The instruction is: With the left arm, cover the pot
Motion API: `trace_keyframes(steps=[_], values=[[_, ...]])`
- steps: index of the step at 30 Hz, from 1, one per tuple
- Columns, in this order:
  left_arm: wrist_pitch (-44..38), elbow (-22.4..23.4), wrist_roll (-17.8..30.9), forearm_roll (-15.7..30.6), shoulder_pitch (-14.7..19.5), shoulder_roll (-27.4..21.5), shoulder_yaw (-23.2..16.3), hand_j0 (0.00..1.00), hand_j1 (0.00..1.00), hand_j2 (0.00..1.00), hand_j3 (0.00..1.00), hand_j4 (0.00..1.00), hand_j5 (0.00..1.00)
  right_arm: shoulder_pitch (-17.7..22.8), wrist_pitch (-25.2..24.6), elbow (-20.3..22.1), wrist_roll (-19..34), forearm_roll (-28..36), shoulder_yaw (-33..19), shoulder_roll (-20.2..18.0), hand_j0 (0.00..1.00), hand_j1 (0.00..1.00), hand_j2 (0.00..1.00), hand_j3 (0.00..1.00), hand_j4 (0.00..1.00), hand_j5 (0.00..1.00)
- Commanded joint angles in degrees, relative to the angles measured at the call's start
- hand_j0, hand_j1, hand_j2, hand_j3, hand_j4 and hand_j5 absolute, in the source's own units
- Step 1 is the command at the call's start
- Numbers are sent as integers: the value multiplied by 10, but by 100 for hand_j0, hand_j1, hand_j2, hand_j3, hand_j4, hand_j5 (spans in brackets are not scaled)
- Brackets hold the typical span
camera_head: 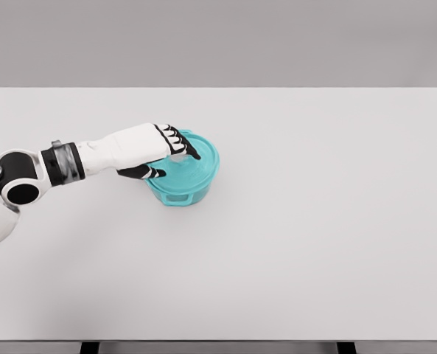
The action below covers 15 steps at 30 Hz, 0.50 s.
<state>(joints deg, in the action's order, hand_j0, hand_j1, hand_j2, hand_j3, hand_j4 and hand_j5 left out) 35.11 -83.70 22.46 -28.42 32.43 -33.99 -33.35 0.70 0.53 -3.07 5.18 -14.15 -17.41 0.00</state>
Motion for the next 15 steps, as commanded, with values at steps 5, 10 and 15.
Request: trace_keyframes(steps=[5,10,15], values=[[-1,-2,0,5,-1,0,2,81,81,81,81,81,81,0,0,-1,0,0,0,0,100,100,100,100,100,100],[-1,-15,0,5,0,0,3,81,81,81,81,81,81,0,0,0,0,0,0,0,100,100,100,100,100,100],[-1,-17,0,5,1,0,4,81,81,81,81,81,81,0,0,0,0,0,0,0,100,100,100,100,100,100]])
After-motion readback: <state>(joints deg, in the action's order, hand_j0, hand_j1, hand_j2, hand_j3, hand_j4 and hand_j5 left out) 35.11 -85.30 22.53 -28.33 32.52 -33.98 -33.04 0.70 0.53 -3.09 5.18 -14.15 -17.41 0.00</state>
